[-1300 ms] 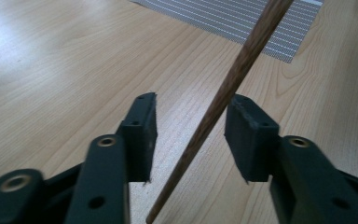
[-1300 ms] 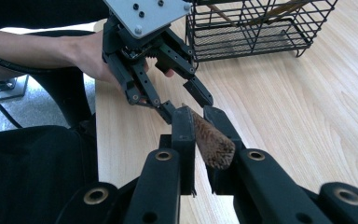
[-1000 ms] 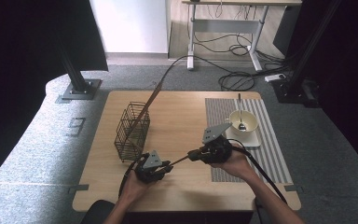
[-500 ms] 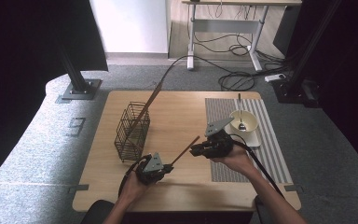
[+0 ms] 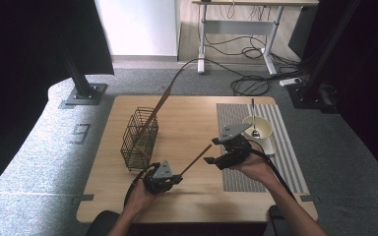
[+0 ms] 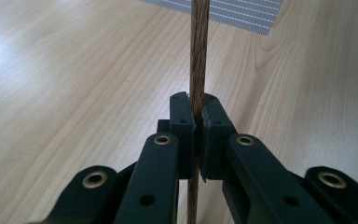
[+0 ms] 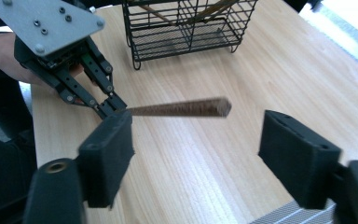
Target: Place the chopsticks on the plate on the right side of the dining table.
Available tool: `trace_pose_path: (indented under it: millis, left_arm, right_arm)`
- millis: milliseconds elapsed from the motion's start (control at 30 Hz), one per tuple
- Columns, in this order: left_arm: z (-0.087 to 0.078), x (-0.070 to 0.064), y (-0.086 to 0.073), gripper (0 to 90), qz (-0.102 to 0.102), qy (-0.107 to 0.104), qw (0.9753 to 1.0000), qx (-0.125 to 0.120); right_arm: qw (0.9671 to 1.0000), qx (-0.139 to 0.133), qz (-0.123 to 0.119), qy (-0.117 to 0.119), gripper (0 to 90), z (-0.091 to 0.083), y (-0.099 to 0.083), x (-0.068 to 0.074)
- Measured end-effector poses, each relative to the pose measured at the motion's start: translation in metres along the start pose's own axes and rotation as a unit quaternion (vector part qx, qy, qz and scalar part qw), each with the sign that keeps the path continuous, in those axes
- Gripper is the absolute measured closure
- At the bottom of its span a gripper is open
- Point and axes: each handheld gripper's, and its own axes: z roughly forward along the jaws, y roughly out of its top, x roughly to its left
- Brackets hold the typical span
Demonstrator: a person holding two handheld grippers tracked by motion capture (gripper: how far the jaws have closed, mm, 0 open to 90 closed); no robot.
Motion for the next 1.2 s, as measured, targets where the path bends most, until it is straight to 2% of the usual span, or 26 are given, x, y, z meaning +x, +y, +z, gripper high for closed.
trace_pose_path:
  millis: [133, 267, 300, 367, 500, 600, 767, 800, 967, 1200]
  left_arm:
    - [0.001, 0.001, -0.001, 85.8, -0.006, -0.005, 0.9999, 0.009]
    - [0.002, 0.002, -0.001, 85.8, -0.015, -0.009, 0.9997, 0.018]
    - [0.002, 0.003, -0.001, 85.8, -0.018, -0.01, 0.9996, 0.02]
    - [0.002, 0.003, -0.001, 85.8, -0.019, -0.01, 0.9995, 0.021]
    - [0.002, 0.003, -0.001, 85.8, -0.025, -0.011, 0.9993, 0.025]
    - [0.002, 0.003, -0.001, 85.8, -0.026, -0.012, 0.9993, 0.026]
    - [0.002, 0.003, -0.001, 85.8, -0.026, -0.014, 0.9993, 0.024]
    - [0.002, 0.003, -0.001, 85.8, -0.026, -0.015, 0.9993, 0.023]
    - [0.001, 0.003, -0.001, 85.8, -0.026, -0.015, 0.9993, 0.02]
    - [-0.001, 0.005, -0.001, 85.8, -0.027, -0.017, 0.9994, 0.014]
  right_arm:
    - [0.9998, -0.011, -0.005, -0.012, 13.6, -0.006, 0.008, 0.004]
    - [0.9997, -0.022, -0.013, -0.004, 12.3, -0.01, 0.015, 0.008]
    - [0.9996, -0.024, -0.014, 0.007, 10.6, -0.01, 0.018, 0.011]
    - [0.9995, -0.023, -0.016, 0.011, 10.1, -0.009, 0.019, 0.012]
    - [0.9989, -0.022, -0.031, 0.026, 8.7, -0.002, 0.025, 0.02]
    - [0.9974, -0.026, -0.034, 0.057, 6.9, 0.01, 0.029, 0.028]
    - [0.9966, -0.008, -0.035, 0.075, 3.9, 0.026, 0.028, 0.032]
    - [0.9959, 0.005, -0.039, 0.081, 3.9, 0.035, 0.025, 0.034]
    - [0.996, 0.027, -0.04, 0.076, 2.4, 0.05, 0.019, 0.032]
    - [0.9964, 0.023, -0.014, 0.08, 3.2, 0.054, 0.008, 0.019]
